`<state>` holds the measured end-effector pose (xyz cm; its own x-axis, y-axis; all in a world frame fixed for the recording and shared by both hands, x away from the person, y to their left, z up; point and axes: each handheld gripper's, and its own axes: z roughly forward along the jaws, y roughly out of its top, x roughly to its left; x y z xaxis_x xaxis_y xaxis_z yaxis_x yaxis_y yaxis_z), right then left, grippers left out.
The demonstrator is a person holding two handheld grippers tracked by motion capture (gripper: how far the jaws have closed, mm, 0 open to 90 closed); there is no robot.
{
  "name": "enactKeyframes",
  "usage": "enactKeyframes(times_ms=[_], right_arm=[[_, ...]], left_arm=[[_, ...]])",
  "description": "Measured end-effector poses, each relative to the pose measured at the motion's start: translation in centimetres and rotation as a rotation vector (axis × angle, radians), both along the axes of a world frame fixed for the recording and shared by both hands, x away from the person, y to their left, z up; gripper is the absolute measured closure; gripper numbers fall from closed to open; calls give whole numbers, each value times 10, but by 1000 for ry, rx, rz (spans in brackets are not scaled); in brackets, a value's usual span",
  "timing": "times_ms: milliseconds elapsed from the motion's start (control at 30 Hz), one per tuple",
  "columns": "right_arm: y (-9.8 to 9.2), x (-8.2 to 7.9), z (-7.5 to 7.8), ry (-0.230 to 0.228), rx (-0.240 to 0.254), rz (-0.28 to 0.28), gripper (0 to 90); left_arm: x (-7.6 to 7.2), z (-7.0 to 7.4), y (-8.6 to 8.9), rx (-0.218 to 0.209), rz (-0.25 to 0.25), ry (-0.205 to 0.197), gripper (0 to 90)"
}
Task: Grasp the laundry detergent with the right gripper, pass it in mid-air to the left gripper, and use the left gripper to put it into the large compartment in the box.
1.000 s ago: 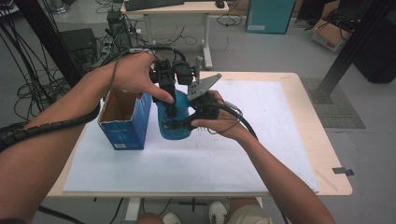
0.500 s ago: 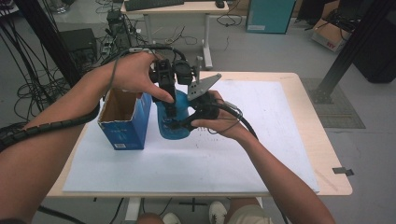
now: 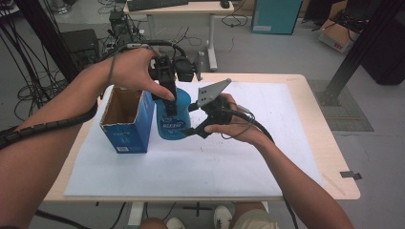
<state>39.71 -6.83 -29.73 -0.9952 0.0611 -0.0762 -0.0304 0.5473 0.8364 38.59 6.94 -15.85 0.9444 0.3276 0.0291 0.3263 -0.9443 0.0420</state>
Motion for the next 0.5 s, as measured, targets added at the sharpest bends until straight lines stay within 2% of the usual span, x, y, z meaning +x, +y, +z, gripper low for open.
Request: enactKeyframes(times_ms=[33,100,133,200,233,333,367,400,500], right_arm=[[-4,1,0,57,-35,-42,136],[-11,2,0,49,-82,-59,122],[-16,3,0,51,-92,-72,100],[-23,7,0,51,-107,-107,72],[-29,8,1,53,-118,-137,63],[-43,11,2,74,-138,-166,59],[-49,12,3,78,-153,-193,59],[-55,13,4,71,-169,-207,57],[-73,14,7,79,-188,-258,57]], left_arm=[[0,1,0,-1,4,-1,372],[1,3,1,1,16,-7,372],[5,7,3,46,-7,11,372],[5,10,3,44,13,-5,372],[6,11,4,42,22,13,372],[8,16,8,41,57,18,372],[9,18,10,37,69,21,372],[10,20,11,36,83,29,372],[12,25,15,43,121,20,372]])
